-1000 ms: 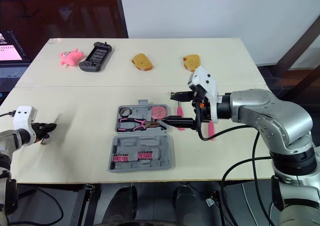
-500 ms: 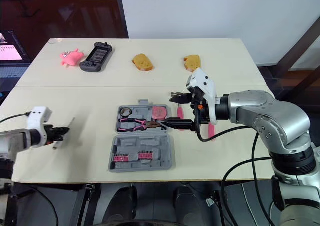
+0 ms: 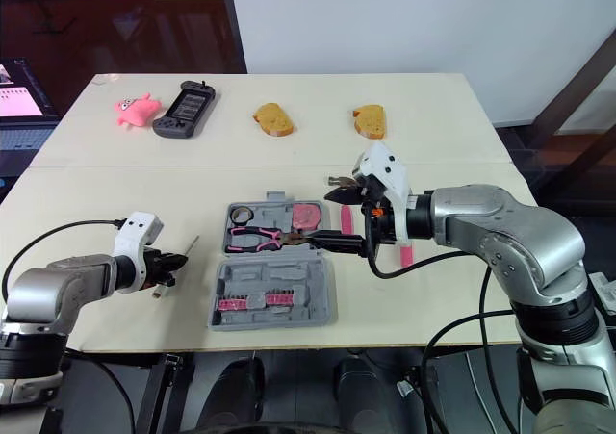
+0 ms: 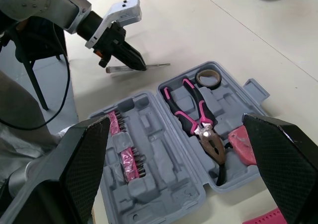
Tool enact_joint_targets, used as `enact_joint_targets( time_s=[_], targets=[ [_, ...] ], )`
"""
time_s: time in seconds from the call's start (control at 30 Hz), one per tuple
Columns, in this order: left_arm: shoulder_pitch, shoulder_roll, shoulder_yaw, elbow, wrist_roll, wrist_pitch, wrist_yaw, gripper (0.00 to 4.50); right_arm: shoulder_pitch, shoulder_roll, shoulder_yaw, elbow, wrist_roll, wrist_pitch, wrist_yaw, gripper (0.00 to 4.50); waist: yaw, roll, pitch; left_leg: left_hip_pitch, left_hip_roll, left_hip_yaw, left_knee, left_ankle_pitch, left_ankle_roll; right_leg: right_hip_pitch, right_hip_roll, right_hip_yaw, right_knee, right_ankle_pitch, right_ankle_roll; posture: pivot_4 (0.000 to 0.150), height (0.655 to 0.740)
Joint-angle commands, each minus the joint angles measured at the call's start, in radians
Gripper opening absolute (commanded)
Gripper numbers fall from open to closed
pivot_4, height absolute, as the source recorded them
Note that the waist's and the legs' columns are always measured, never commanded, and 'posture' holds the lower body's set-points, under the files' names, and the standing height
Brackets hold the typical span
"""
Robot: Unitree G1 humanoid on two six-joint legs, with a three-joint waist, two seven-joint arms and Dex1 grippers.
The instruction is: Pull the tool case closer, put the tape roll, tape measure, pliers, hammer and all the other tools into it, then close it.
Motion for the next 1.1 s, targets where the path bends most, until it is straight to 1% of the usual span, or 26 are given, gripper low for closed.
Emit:
enact_joint_targets(
  time_s=[0.03, 0.1, 0.13, 0.3, 0.43, 0.53, 0.7, 0.8, 0.93, 1.07, 1.1],
  targets=[
    [0.002, 0.018, 0.009, -0.021, -0.021, 0.049, -0.001, 1.38, -0.001, 0.006, -0.025, -0.032, 0.005, -0.022, -0.012, 4.50, -0.001, 0.000, 0.000, 0.000, 0.000, 0.000, 0.000, 0.000, 0.000, 0.000, 0.000, 0.000, 0.000, 0.000, 0.000, 0.150, 0.7322],
    [-0.005, 0.034, 0.043, -0.049, -0.050, 0.058, -0.017, 2.44, 0.005, 0.014, -0.029, -0.034, 0.014, -0.020, -0.019, 4.50, -0.002, 0.000, 0.000, 0.000, 0.000, 0.000, 0.000, 0.000, 0.000, 0.000, 0.000, 0.000, 0.000, 0.000, 0.000, 0.150, 0.7322],
    [-0.009, 0.040, 0.066, -0.060, -0.072, 0.081, -0.027, 2.88, 0.009, 0.016, -0.028, -0.037, 0.019, -0.017, -0.020, 4.50, -0.004, 0.000, 0.000, 0.000, 0.000, 0.000, 0.000, 0.000, 0.000, 0.000, 0.000, 0.000, 0.000, 0.000, 0.000, 0.150, 0.7322],
    [0.029, 0.107, 0.103, -0.097, -0.121, 0.103, -0.073, 2.88, 0.023, 0.031, -0.019, -0.049, 0.024, -0.016, -0.038, 4.50, -0.007, 0.000, 0.000, 0.000, 0.000, 0.000, -0.001, 0.000, 0.000, -0.001, 0.000, 0.000, 0.000, 0.000, 0.000, 0.150, 0.7322],
    [0.071, 0.186, 0.046, -0.088, -0.118, 0.025, -0.152, 2.88, 0.039, 0.057, -0.011, -0.063, 0.018, -0.017, -0.065, 4.50, -0.006, 0.000, 0.000, 0.000, 0.000, 0.000, -0.001, 0.000, 0.000, -0.001, 0.000, 0.000, 0.000, -0.001, -0.002, 0.150, 0.7322],
    [0.063, 0.223, -0.007, -0.054, -0.097, -0.039, -0.190, 2.88, 0.052, 0.074, -0.007, -0.075, 0.019, -0.016, -0.087, 4.50, 0.000, 0.000, 0.001, 0.000, 0.000, 0.000, 0.000, 0.000, 0.000, -0.001, 0.000, 0.000, -0.001, -0.001, -0.003, 0.150, 0.7322],
    [0.034, 0.240, -0.077, 0.007, -0.067, -0.106, -0.220, 2.88, 0.068, 0.088, -0.014, -0.090, 0.025, -0.009, -0.113, 4.50, -0.002, 0.000, 0.001, -0.001, 0.000, 0.001, -0.001, 0.000, 0.000, -0.001, 0.000, 0.001, -0.002, -0.002, -0.003, 0.150, 0.7322],
    [0.023, 0.252, -0.126, 0.014, -0.042, -0.139, -0.236, 2.88, 0.077, 0.085, -0.018, -0.098, 0.026, -0.006, -0.122, 4.50, -0.002, 0.000, 0.001, -0.001, 0.000, 0.001, -0.001, 0.000, 0.000, -0.001, 0.000, 0.001, -0.002, -0.001, -0.003, 0.150, 0.7322],
    [0.006, 0.257, -0.172, -0.003, -0.023, -0.134, -0.237, 2.88, 0.084, 0.080, -0.021, -0.102, 0.026, -0.006, -0.129, 4.50, -0.002, 0.000, 0.001, -0.001, 0.000, 0.001, -0.001, 0.000, 0.000, -0.001, 0.000, 0.002, -0.002, -0.001, -0.003, 0.150, 0.7322],
    [-0.015, 0.241, -0.205, -0.031, -0.007, -0.109, -0.204, 2.88, 0.087, 0.079, -0.020, -0.105, 0.027, -0.006, -0.134, 4.50, -0.002, 0.000, 0.001, -0.001, 0.000, 0.002, -0.001, 0.000, 0.000, -0.001, 0.000, 0.002, -0.002, -0.001, -0.003, 0.150, 0.7322],
    [-0.018, 0.235, -0.211, -0.032, -0.004, -0.103, -0.196, 2.63, 0.087, 0.078, -0.020, -0.105, 0.027, -0.006, -0.134, 4.50, -0.002, 0.000, 0.001, -0.001, 0.000, 0.002, -0.001, 0.000, 0.000, -0.001, 0.000, 0.002, -0.002, -0.001, -0.003, 0.150, 0.7322]
  ],
)
